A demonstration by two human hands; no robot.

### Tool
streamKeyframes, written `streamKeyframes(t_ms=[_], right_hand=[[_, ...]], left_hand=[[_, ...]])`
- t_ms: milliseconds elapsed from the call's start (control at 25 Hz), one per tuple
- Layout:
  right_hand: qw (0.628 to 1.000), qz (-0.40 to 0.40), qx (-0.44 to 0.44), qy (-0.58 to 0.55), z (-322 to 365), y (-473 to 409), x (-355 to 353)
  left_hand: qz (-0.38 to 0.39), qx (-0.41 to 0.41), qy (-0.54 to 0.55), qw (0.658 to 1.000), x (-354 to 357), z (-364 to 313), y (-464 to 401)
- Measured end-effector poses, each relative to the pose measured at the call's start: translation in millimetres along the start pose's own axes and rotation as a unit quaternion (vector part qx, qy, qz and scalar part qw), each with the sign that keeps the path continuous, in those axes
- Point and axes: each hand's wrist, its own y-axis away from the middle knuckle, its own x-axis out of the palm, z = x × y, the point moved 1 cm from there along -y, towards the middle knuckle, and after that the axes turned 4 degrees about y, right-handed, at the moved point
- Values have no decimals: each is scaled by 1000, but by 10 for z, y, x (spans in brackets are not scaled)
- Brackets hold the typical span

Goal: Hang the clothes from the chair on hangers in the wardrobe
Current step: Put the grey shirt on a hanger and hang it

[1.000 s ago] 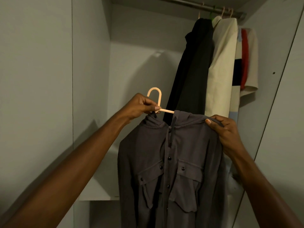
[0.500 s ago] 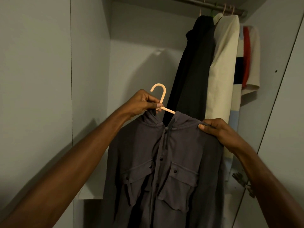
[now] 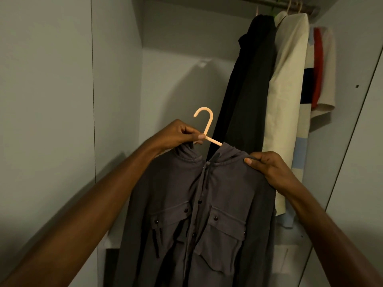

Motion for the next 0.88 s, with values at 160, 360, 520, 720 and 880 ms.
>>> streamKeyframes(t_ms=[160, 360, 520, 720, 880], right_hand=[[999, -27, 22, -11, -83, 73, -130], [999, -36, 14, -10, 8, 59, -93], [998, -60, 11, -12, 179, -55, -87], [997, -50, 47, -29, 297, -130, -216], [994, -29, 62, -80, 440, -188, -458]], left_hand=[[36, -80, -133, 987, -345, 433, 363], [-31, -89, -93, 991, -551, 782, 566], [-63, -149, -130, 978, -649, 1116, 536], [-101, -138, -73, 982, -587, 1217, 492], [-207, -66, 19, 976, -667, 1013, 179]])
